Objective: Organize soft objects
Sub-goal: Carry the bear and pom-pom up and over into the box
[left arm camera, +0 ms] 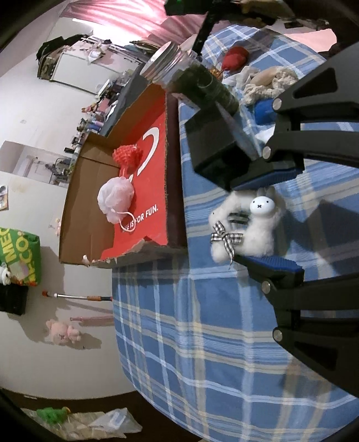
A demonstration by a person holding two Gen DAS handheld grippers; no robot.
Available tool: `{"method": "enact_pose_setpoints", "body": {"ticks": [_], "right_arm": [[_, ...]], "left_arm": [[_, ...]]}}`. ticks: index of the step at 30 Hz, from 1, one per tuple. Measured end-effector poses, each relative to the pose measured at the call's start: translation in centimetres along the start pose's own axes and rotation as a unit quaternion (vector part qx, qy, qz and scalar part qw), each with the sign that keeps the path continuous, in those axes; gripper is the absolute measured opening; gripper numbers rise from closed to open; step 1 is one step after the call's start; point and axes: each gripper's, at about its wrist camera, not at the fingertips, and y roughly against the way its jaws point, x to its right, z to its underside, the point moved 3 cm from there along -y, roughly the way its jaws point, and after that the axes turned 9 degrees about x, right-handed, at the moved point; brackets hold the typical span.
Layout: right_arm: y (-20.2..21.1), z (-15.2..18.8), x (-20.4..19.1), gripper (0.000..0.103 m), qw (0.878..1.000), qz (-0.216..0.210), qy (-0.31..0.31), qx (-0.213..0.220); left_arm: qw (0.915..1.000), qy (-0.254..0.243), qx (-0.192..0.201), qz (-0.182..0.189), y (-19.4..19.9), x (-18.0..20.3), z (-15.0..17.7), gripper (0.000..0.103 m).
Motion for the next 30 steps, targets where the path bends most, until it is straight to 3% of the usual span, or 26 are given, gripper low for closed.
{"method": "enact_pose_setpoints", "body": {"ticks": [5, 21, 30], "right_arm": [[-1.7, -1.4, 0.6, 0.025, 0.999, -0.032, -0.002, -0.019], [-4.6, -3.7, 0.9, 0.025, 0.991, -0.124, 0.015, -0.039], [-6.1, -4.6, 0.0, 0.025, 0.987, -0.152, 0.030, -0.051]], "left_arm": [[0.9997, -0.025, -0.002, 0.008, -0.8, -0.3, -1.2, 0.046], [0.9937, -0.077, -0.004, 0.081, -2.2, 0.4, -4.4, 0.046], [0.9890, -0.092, -0.001, 0.116, -3.5, 1.7, -6.3, 0.046]]}}
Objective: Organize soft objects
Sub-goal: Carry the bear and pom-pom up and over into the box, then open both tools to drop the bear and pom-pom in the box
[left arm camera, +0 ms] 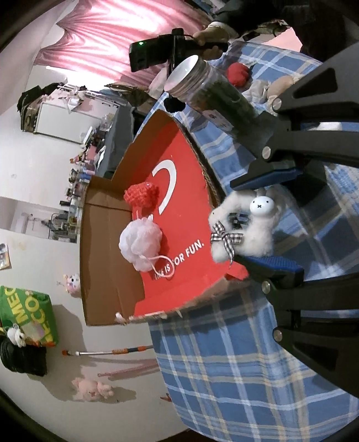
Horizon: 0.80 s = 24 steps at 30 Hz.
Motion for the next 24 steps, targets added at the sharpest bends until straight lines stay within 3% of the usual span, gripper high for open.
{"method": "enact_pose_setpoints", "body": {"ticks": [5, 12, 19, 24], "right_arm": [[-0.9, -1.1, -0.5, 0.025, 1.000, -0.017, 0.006, -0.004], [-2.7, -3.5, -1.5, 0.025, 0.999, -0.003, 0.032, -0.013], [-6.5, -6.2, -1.7, 0.025, 0.995, 0.062, 0.052, -0.054], [-9.5, -7.5, -1.0, 0.025, 0.983, 0.136, 0.074, -0.097]], "left_arm": [[0.9999, -0.005, -0.004, 0.011, -1.1, 0.5, -1.0, 0.046], [0.9999, -0.009, -0.008, 0.009, -3.2, 1.2, -3.4, 0.046], [0.9985, 0.007, -0.051, -0.017, -7.1, 1.5, -5.7, 0.046], [0.9945, 0.014, -0.089, -0.053, -9.9, 0.9, -6.1, 0.047]]}}
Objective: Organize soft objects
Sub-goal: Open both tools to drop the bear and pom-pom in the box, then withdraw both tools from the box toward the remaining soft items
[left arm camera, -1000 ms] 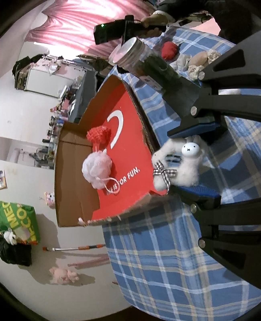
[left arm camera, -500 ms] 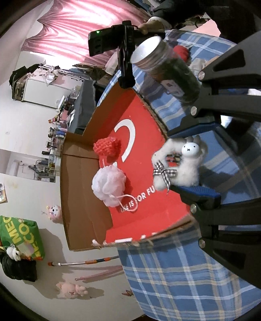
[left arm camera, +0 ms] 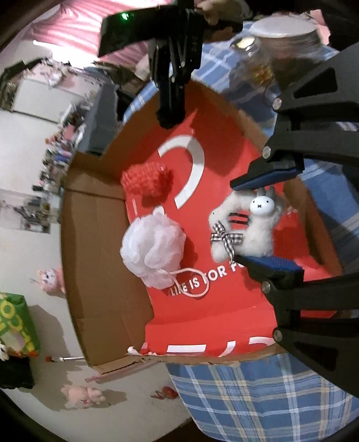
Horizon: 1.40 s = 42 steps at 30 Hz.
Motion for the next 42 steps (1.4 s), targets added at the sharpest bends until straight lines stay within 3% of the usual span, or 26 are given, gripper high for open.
{"method": "enact_pose_setpoints", "body": {"ticks": [9, 16, 18, 19, 20, 25, 31, 42], "right_arm": [[-4.3, -0.9, -0.3, 0.026, 0.994, 0.079, 0.047, -0.063], [-5.4, -0.9, 0.1, 0.030, 0.992, 0.085, 0.051, -0.083], [-5.5, -1.0, -0.1, 0.056, 0.992, 0.084, 0.050, -0.084], [-5.5, -1.0, 0.0, 0.079, 0.992, 0.087, 0.048, -0.080], [-5.5, -1.2, -0.1, 0.082, 0.992, 0.087, 0.049, -0.074], [-4.6, -1.8, -0.4, 0.082, 0.993, 0.093, 0.047, -0.057], [-2.2, -2.4, -1.3, 0.082, 0.994, 0.092, 0.047, -0.032], [7.8, -2.1, -5.4, 0.083, 0.994, 0.089, 0.034, 0.062]], "left_arm": [[0.9980, 0.016, -0.042, -0.044, -3.0, -1.7, -0.5, 0.047], [0.9968, 0.027, -0.059, -0.047, -3.8, -2.1, -0.4, 0.050], [0.9967, 0.029, -0.060, -0.046, -3.8, -2.2, -0.4, 0.055], [0.9966, 0.030, -0.060, -0.047, -3.9, -2.1, -0.5, 0.060], [0.9967, 0.031, -0.057, -0.049, -3.8, -2.2, -0.6, 0.063], [0.9969, 0.036, -0.044, -0.055, -3.1, -2.0, -1.0, 0.079], [0.9974, 0.033, -0.017, -0.062, -0.7, -1.1, -1.4, 0.087], [0.9928, 0.036, 0.090, -0.070, 8.9, 3.0, -1.6, 0.102]]}}
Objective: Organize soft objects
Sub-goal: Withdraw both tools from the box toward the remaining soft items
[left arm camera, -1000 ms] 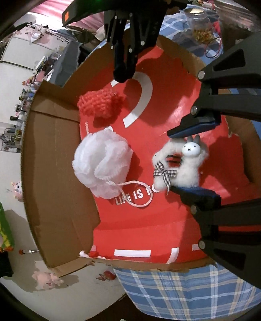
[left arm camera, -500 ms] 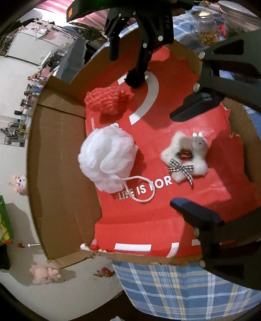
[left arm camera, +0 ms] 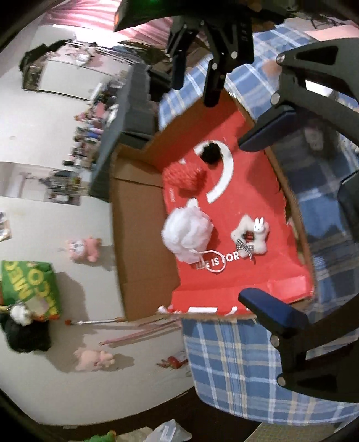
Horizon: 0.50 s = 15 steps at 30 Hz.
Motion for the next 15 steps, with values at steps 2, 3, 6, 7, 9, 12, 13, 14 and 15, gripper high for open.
{"method": "enact_pose_setpoints", "body": {"ticks": [2, 3, 6, 7, 9, 12, 13, 14, 15], "right_arm": [[2.3, 0.1, -0.8, 0.084, 1.000, 0.009, 0.005, 0.023], [3.5, 0.2, -1.0, 0.084, 0.999, 0.010, 0.004, 0.034], [6.5, 0.8, -2.1, 0.084, 0.998, 0.004, 0.003, 0.061], [7.6, 1.0, -2.6, 0.084, 0.998, 0.005, 0.003, 0.070], [9.7, 1.6, -3.4, 0.086, 0.996, -0.002, 0.003, 0.092], [12.6, 2.5, -4.6, 0.091, 0.992, -0.011, -0.001, 0.127], [13.5, 2.8, -4.9, 0.091, 0.990, -0.011, -0.001, 0.138], [14.6, 3.3, -5.3, 0.091, 0.988, -0.009, -0.002, 0.152], [15.1, 3.6, -5.5, 0.091, 0.987, -0.007, -0.002, 0.159]], "left_arm": [[0.9998, -0.005, 0.020, -0.003, 2.1, 0.8, -0.1, 0.102], [0.9995, -0.004, 0.031, -0.002, 3.2, 1.1, -0.1, 0.103], [0.9981, 0.002, 0.061, 0.001, 6.2, 2.2, 0.2, 0.103], [0.9976, 0.000, 0.070, 0.001, 7.1, 2.6, 0.3, 0.103], [0.9963, -0.007, 0.085, -0.003, 8.8, 3.3, 0.7, 0.103], [0.9944, 0.005, 0.106, -0.003, 10.9, 3.8, 1.7, 0.103], [0.9938, 0.008, 0.111, -0.002, 11.4, 3.9, 2.0, 0.103], [0.9930, 0.011, 0.118, 0.000, 12.0, 4.0, 2.4, 0.103], [0.9918, 0.012, 0.127, 0.000, 12.6, 4.2, 2.9, 0.103]]}}
